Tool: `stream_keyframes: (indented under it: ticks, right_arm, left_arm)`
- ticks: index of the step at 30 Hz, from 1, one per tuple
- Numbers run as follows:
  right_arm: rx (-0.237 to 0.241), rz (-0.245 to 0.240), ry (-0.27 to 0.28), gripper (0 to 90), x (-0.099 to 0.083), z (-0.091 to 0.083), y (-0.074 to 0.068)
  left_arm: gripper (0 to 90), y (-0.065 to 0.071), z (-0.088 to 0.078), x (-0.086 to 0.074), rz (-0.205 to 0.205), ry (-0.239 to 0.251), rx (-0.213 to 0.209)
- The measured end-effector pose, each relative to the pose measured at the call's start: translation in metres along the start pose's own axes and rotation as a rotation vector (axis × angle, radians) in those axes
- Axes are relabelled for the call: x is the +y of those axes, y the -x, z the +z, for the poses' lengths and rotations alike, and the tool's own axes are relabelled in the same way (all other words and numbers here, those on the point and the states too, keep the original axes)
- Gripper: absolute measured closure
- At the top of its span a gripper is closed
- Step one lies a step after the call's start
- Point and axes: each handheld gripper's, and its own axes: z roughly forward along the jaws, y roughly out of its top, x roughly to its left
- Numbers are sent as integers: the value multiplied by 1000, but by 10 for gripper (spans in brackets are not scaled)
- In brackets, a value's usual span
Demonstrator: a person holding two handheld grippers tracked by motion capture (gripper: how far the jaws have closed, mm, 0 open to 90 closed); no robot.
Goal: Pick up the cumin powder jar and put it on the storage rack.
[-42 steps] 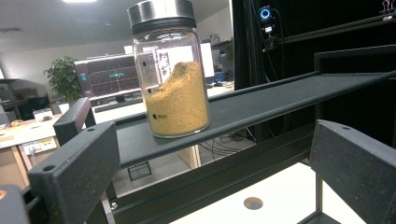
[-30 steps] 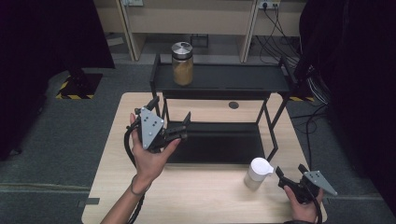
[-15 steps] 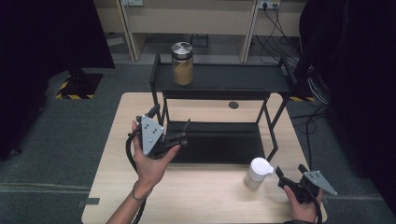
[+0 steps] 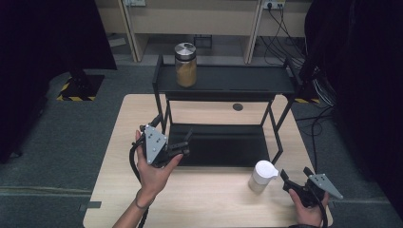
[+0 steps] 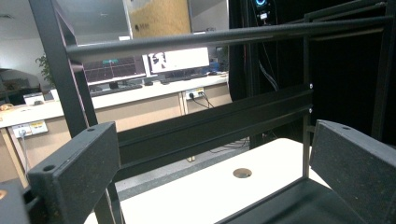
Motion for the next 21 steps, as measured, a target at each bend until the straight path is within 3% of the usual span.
stream_keyframes:
  ticks: [16, 21]
  right_arm:
    - [0, -1, -1, 51, 0, 0, 0]
    - [0, -1, -1, 51, 0, 0, 0]
  left_arm:
    - [11, 2, -7, -21, -20, -27, 0]
    - [6, 2, -8, -30, -38, -29, -31]
